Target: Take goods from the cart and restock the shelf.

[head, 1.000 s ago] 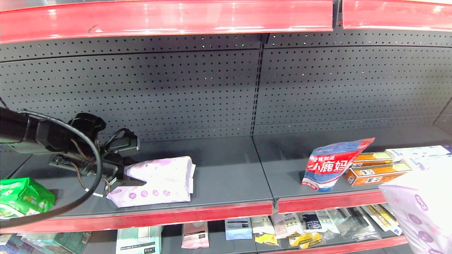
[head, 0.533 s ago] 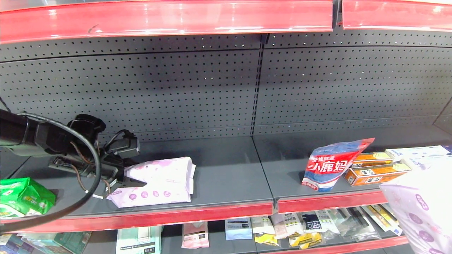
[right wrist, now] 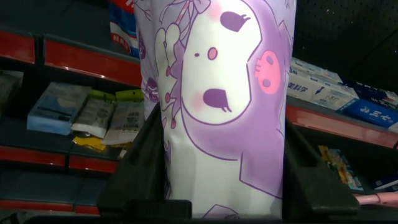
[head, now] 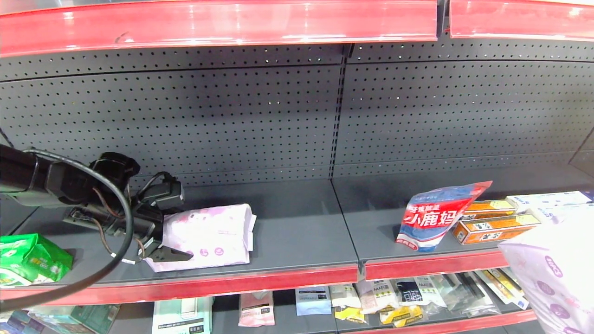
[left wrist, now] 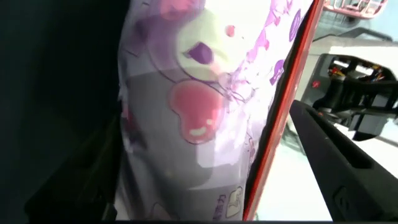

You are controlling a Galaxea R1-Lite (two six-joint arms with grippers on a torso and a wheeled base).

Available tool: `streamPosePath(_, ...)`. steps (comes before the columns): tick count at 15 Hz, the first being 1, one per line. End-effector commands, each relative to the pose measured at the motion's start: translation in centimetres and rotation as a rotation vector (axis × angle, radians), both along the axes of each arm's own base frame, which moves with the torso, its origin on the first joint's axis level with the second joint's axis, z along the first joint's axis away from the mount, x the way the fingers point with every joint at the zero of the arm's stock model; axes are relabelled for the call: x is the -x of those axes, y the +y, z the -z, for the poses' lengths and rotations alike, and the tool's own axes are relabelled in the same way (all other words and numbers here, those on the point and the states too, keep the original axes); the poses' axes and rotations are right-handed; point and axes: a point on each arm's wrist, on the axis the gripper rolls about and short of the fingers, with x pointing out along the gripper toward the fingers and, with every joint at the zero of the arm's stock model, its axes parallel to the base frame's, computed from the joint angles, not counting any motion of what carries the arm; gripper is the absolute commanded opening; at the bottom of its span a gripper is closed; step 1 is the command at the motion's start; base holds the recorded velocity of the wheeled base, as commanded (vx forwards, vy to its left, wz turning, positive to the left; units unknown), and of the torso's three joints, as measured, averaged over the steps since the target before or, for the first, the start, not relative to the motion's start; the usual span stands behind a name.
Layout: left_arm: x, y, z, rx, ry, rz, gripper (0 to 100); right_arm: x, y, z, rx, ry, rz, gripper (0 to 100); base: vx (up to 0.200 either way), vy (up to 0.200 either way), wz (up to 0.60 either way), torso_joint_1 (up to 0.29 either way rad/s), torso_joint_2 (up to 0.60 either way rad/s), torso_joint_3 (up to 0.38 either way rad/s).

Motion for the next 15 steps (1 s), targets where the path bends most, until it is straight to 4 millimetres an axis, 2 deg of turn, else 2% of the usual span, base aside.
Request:
streamPosePath(1,0.3,-0.1,-1.2,0.010,-0.026,-0.016,100,0.0,0.0,0.0,0.000,0.000,0.000,0,0.000,0.000,0.00,0.000,0.00,0.000)
streamPosePath(3,0.6,-0.1,-2.2,0.027,-0.036,-0.050,100,0.0,0.0,0.0,0.000,0.000,0.000,0,0.000,0.000,0.00,0.000,0.00,0.000)
streamPosePath(10,-0.1,-0.1,-2.7,0.038,-0.131,-0.039,100,0.0,0.0,0.0,0.002,0.000,0.000,0,0.000,0.000,0.00,0.000,0.00,0.000)
streamPosePath(15,0.6,-0.2,-3.6,0.040,-0.155,-0.040,100,0.0,0.0,0.0,0.002,-0.003,0.000,0,0.000,0.000,0.00,0.000,0.00,0.000)
